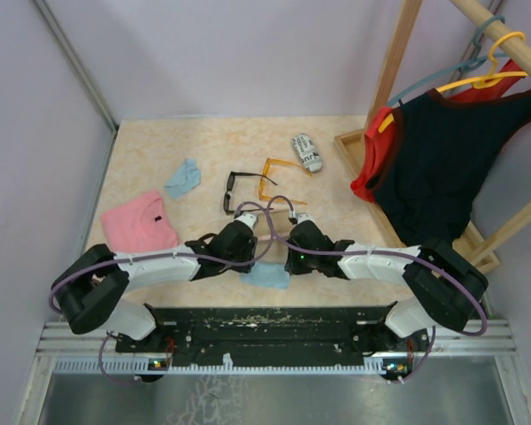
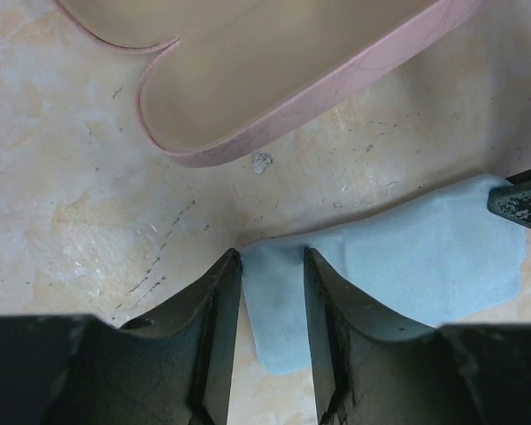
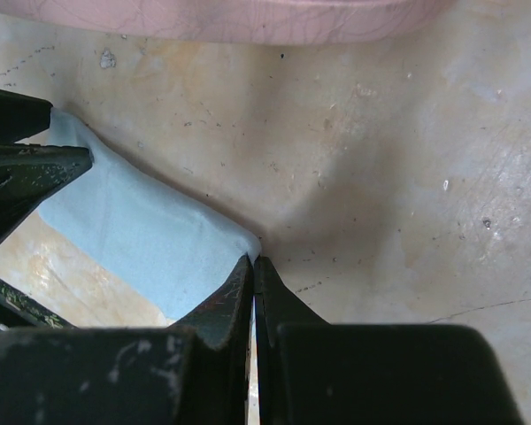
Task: Organize the sunglasses
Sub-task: Pick up the glasses cleaning cloth from the center of the board.
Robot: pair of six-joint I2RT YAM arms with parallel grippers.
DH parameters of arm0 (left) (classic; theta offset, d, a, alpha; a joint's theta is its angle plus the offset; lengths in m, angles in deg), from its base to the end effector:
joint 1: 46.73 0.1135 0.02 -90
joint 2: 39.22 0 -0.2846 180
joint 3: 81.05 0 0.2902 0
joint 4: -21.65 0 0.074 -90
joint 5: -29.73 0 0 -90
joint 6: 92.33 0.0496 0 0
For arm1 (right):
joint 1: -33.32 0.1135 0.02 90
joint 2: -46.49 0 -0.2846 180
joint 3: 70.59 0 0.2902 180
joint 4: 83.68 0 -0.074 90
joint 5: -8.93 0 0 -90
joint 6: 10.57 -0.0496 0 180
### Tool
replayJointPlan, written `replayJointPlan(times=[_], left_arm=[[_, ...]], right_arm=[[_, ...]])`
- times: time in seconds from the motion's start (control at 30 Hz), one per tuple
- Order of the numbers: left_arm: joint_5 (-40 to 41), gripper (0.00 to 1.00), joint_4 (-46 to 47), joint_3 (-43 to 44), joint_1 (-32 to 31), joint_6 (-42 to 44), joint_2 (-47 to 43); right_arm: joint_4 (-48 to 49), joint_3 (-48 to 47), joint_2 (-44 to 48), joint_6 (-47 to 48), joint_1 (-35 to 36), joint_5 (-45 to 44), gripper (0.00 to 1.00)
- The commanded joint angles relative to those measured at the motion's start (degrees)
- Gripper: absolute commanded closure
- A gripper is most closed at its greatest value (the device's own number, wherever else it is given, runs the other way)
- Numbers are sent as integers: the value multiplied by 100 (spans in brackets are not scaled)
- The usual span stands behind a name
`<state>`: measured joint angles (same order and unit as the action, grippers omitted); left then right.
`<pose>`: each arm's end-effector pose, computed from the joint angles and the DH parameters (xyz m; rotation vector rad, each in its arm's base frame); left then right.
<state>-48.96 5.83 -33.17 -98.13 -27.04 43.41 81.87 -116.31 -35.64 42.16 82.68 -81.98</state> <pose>0.1947 -0.2283 0.1356 0.4829 2.4141 -0.3516 0.1912 0.2215 0.1273 -0.2631 2.5534 0.6112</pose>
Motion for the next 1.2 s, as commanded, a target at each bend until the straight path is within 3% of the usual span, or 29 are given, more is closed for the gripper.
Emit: replayJointPlan(times=[0.0, 0.1, 0.53, 1.17], left_arm=[[241, 59, -631, 18, -62, -74, 235], [248, 63, -652, -27, -118, -100, 253], [190, 99, -472, -173, -187, -149, 78], [331, 99, -242, -239, -188, -99, -1078]], right_arm=[[103, 54, 4, 53, 30, -41, 100], [125, 80, 6, 49, 34, -42, 100], [247, 82, 36, 89, 30, -15, 100], [437, -91, 493, 159, 30, -295, 100]])
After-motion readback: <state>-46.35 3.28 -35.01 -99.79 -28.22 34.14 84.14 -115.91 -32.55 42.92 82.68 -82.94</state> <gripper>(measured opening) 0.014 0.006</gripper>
